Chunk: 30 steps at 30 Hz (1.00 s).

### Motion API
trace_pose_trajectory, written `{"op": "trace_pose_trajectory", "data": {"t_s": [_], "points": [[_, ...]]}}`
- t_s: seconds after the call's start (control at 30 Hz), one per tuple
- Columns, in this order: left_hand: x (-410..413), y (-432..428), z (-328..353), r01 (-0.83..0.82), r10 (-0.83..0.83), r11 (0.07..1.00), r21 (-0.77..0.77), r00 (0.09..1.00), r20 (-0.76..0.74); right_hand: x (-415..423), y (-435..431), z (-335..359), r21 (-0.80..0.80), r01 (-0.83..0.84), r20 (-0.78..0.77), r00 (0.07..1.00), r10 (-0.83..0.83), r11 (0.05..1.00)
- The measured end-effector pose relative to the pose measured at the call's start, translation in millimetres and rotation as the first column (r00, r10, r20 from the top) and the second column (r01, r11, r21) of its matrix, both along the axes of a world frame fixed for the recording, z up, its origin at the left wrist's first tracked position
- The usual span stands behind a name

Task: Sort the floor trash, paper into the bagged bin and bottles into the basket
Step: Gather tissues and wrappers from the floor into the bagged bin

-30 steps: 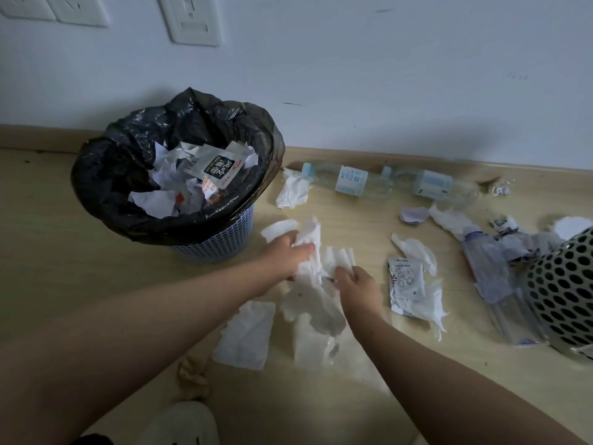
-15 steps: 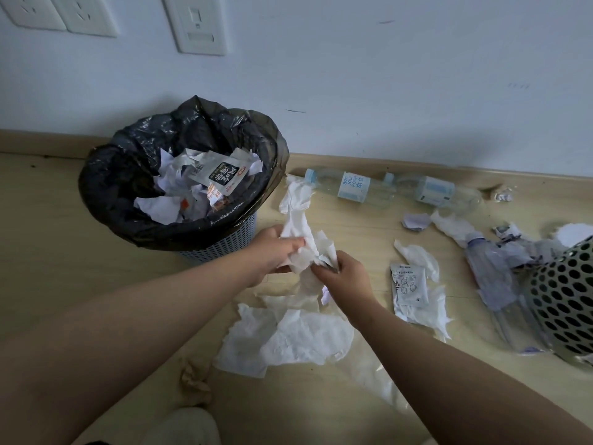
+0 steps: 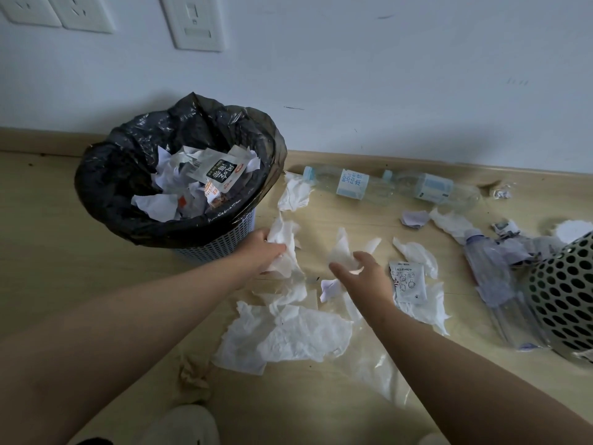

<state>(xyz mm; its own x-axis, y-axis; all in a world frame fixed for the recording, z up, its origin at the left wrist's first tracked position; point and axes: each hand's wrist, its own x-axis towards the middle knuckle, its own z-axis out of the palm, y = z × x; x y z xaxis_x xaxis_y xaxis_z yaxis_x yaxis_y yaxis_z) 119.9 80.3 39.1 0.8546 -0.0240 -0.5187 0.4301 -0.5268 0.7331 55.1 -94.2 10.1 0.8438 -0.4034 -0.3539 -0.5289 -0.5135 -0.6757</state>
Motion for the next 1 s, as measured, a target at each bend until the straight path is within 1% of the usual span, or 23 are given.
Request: {"op": "trace_pose_trajectory", "data": {"t_s": [0.07, 0.1, 0.17, 0.23, 0.3, 0.4, 0.47, 0.53, 0.57, 0.6, 0.63, 0.7, 0.73, 0.83, 0.9, 0.93, 1.0], "points": [[-0.2, -0.6, -0.3, 0.015, -0.015, 1.0, 0.02, 1.0, 0.011, -0.5, -1.1, -0.1, -0.124, -0.082, 0.016, 0.996, 0.084, 0.989], [-0.3, -1.3, -0.3, 0.025, -0.026, 0.999, 0.022, 1.0, 0.015, -0.7, -0.8, 0.9, -0.164, -0.09, 0.044, 0.994, 0.098, 0.982], [-0.3, -2.6, -0.1, 0.032, -0.032, 0.999, 0.005, 0.999, 0.026, -0.9, 0.2, 1.5, -0.179, -0.045, 0.109, 0.992, 0.066, 0.983], [-0.5, -4.2, 1.2, 0.009, -0.008, 1.0, -0.024, 0.998, 0.059, -2.1, 2.2, 3.9, -0.156, 0.026, 0.2, 0.98, 0.006, 0.987], [-0.1, -5.1, 3.6, -0.031, 0.037, 0.998, -0.048, 0.991, 0.131, -3.0, 5.4, 7.1, -0.159, 0.062, 0.3, 0.954, -0.012, 0.985], [1.7, -4.2, 8.2, -0.053, 0.08, 0.993, -0.104, 0.957, 0.279, -1.7, 9.6, 12.0, -0.239, 0.048, 0.413, 0.909, 0.057, 0.97], [2.3, -1.2, 9.5, -0.011, 0.041, 0.996, -0.086, 0.933, 0.357, -1.0, 12.7, 15.2, -0.31, 0.012, 0.45, 0.883, 0.135, 0.951], [1.6, 4.0, 7.5, 0.065, -0.056, 0.998, -0.007, 0.91, 0.412, -2.0, 16.9, 16.4, -0.336, -0.028, 0.464, 0.865, 0.191, 0.942], [0.8, 6.8, 4.8, 0.12, -0.131, 0.991, 0.053, 0.901, 0.414, -3.0, 18.8, 16.2, -0.338, -0.052, 0.455, 0.865, 0.211, 0.94], [-0.1, 9.8, 1.3, 0.189, -0.227, 0.973, 0.134, 0.894, 0.387, -4.0, 20.1, 15.0, -0.343, -0.086, 0.428, 0.872, 0.237, 0.936], [-1.4, 12.6, -3.4, 0.271, -0.336, 0.935, 0.23, 0.883, 0.328, -5.5, 21.1, 13.0, -0.36, -0.138, 0.374, 0.885, 0.278, 0.923], [-5.9, 18.0, -15.1, 0.445, -0.527, 0.808, 0.387, 0.838, 0.137, -9.4, 21.2, 5.3, -0.41, -0.288, 0.194, 0.9, 0.391, 0.866], [-9.2, 20.1, -20.3, 0.516, -0.587, 0.743, 0.427, 0.808, 0.045, -12.0, 20.4, 1.0, -0.419, -0.365, 0.093, 0.894, 0.439, 0.831], [-22.2, 27.5, -35.6, 0.646, -0.69, 0.567, 0.511, 0.711, -0.135, -22.5, 18.6, -13.2, -0.405, -0.547, -0.174, 0.832, 0.526, 0.732], [-33.2, 33.6, -46.4, 0.691, -0.729, 0.453, 0.563, 0.651, -0.213, -32.6, 18.8, -23.0, -0.391, -0.633, -0.301, 0.774, 0.558, 0.668], [-38.9, 37.0, -52.7, 0.704, -0.737, 0.41, 0.58, 0.631, -0.244, -38.2, 19.1, -28.0, -0.38, -0.665, -0.35, 0.747, 0.566, 0.643], [-51.5, 42.7, -64.1, 0.722, -0.743, 0.363, 0.589, 0.606, -0.284, -49.9, 21.5, -35.8, -0.376, -0.714, -0.433, 0.699, 0.569, 0.591]]}}
